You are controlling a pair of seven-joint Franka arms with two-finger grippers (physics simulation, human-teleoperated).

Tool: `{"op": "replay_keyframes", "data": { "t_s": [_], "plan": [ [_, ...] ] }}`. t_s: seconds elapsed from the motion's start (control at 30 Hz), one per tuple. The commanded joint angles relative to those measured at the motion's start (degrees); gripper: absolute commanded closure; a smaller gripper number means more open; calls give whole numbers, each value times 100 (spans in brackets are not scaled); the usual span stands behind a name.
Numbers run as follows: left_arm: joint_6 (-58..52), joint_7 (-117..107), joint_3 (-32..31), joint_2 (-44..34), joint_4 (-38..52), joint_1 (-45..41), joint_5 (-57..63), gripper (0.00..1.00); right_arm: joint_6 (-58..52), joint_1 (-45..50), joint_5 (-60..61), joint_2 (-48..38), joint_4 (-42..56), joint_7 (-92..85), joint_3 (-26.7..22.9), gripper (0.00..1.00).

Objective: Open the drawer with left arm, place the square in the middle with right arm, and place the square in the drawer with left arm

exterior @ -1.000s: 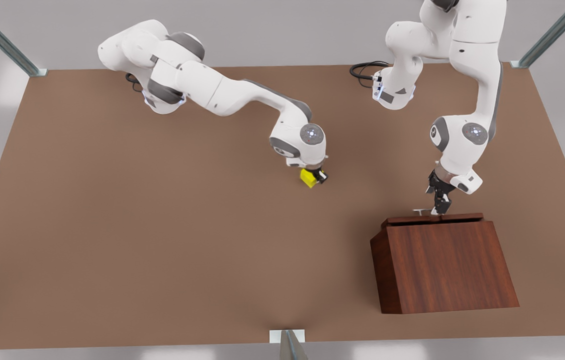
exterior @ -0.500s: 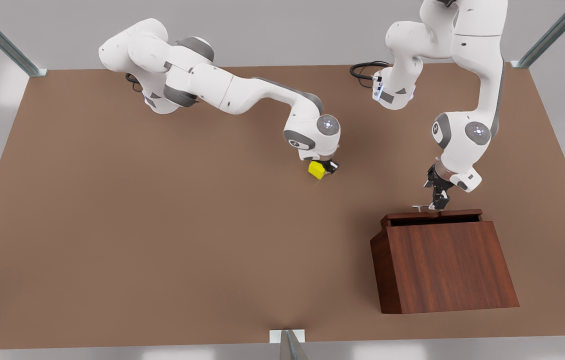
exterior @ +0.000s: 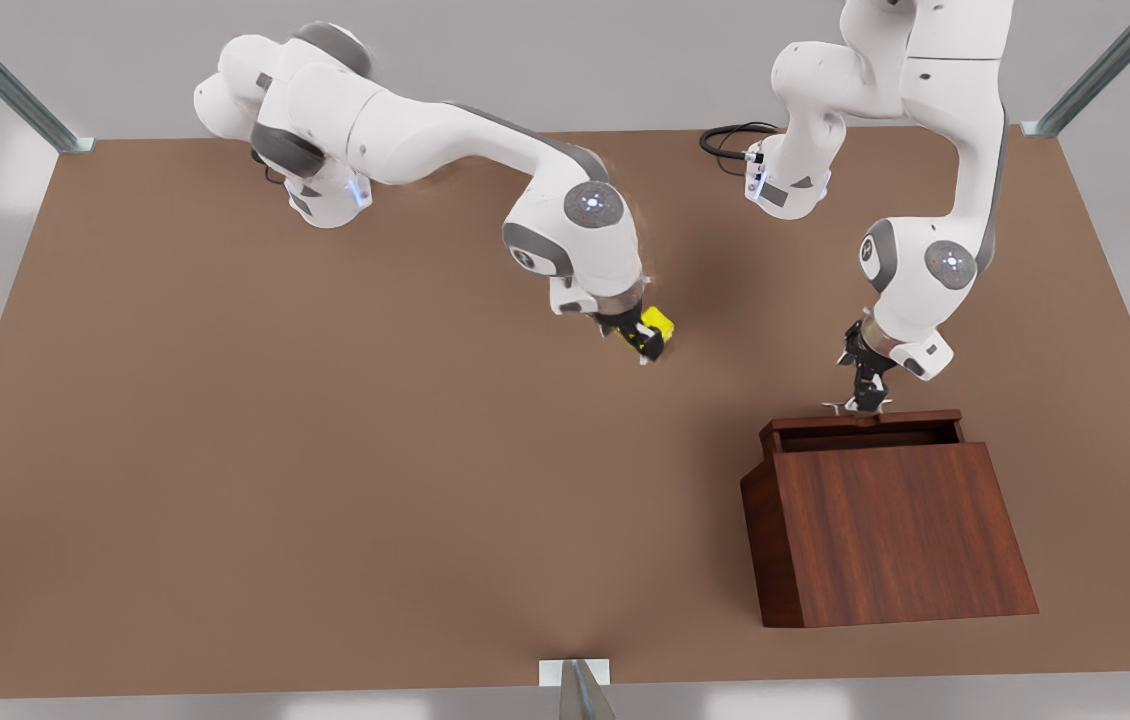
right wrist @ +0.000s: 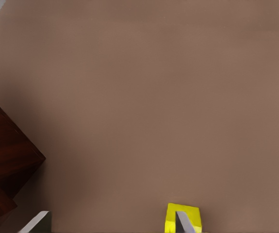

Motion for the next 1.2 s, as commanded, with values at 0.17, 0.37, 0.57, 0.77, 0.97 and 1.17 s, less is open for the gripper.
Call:
{"op": "replay_keyframes", "data": {
  "t_s": [0.17, 0.37, 0.57, 0.77, 0.97, 1.17],
  "plan": [
    [-249, -27, 9, -97, -8, -12, 20, 0, -1957, -2351, 2179, -3884, -2479, -7569, -2404, 0],
    [-504, -27, 9, -176, -8, -12, 47, 0, -2986, -2131, 2426, -3296, -1065, -9328, -3725, 0],
    [-689, -27, 9, -255, -8, -38, 47, 0, -2889, -2035, 2417, -2839, -634, -9319, -3725, 0],
    [-838, -115, 9, -299, -8, -99, 47, 0, -2863, -2061, 2426, -2848, -617, -9284, -3725, 0],
    [-944, -159, 9, -334, -8, -108, 56, 0, -2854, -2052, 2444, -2892, -590, -9249, -3734, 0],
    [-979, -247, 9, -352, -8, -152, 56, 0, -2845, -2044, 2444, -2892, -590, -9231, -3725, 0]
  ]
}}
